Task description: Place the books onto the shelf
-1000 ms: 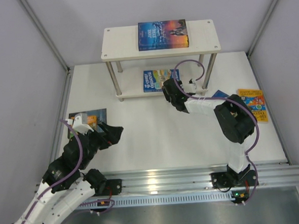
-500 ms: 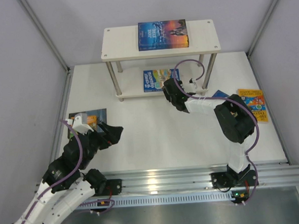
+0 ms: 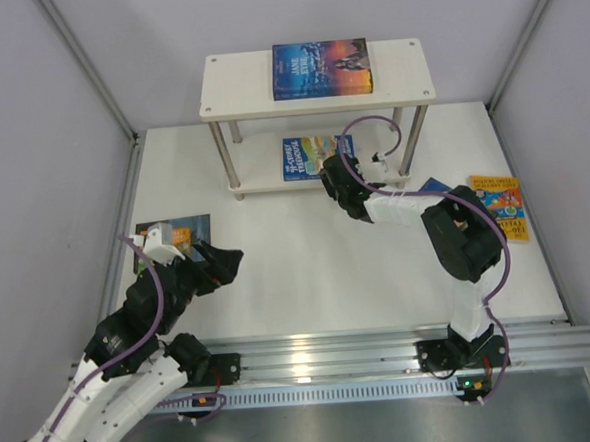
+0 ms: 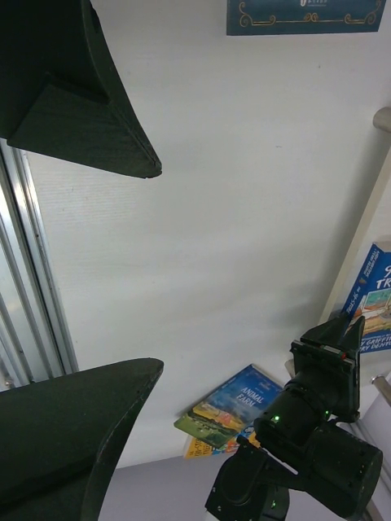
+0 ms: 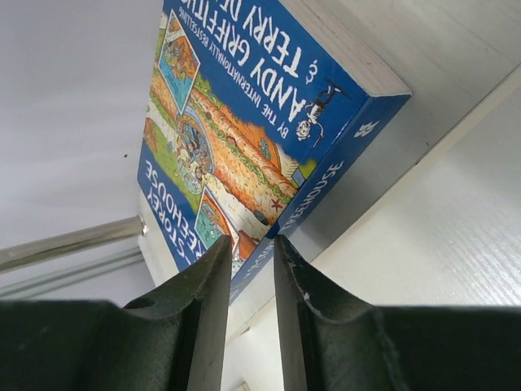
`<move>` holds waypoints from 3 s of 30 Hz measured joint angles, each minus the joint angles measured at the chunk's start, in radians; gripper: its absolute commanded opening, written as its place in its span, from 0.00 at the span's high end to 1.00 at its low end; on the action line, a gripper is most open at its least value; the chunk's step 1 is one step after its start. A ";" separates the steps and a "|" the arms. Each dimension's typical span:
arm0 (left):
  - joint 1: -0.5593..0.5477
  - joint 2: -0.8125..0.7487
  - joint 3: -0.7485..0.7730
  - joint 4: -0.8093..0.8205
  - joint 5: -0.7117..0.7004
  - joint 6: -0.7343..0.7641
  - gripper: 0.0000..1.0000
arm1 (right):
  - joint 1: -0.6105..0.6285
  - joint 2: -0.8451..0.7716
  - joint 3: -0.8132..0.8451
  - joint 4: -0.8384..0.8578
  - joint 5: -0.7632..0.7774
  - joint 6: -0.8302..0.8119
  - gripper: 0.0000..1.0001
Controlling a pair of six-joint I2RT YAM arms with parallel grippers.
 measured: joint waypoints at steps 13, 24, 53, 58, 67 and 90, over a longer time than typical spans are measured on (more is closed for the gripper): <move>0.000 0.078 0.012 -0.003 -0.047 0.018 0.02 | 0.017 -0.157 -0.108 0.170 -0.071 -0.296 0.57; 0.017 0.280 0.074 -0.011 -0.190 0.044 0.01 | 0.286 -0.268 -0.227 0.272 -0.285 -0.509 0.26; 1.192 0.815 0.058 0.162 0.077 0.275 0.28 | 0.536 0.465 0.380 0.349 -0.479 -0.454 0.25; 1.321 0.958 0.051 0.194 0.135 0.259 0.39 | 0.557 0.545 0.467 0.352 -0.482 -0.447 0.27; 1.365 1.074 0.051 0.272 0.228 0.204 0.64 | 0.560 0.600 0.590 0.275 -0.496 -0.449 0.27; 1.385 1.107 0.023 0.357 0.512 0.209 0.82 | 0.547 0.598 0.517 0.366 -0.489 -0.447 0.74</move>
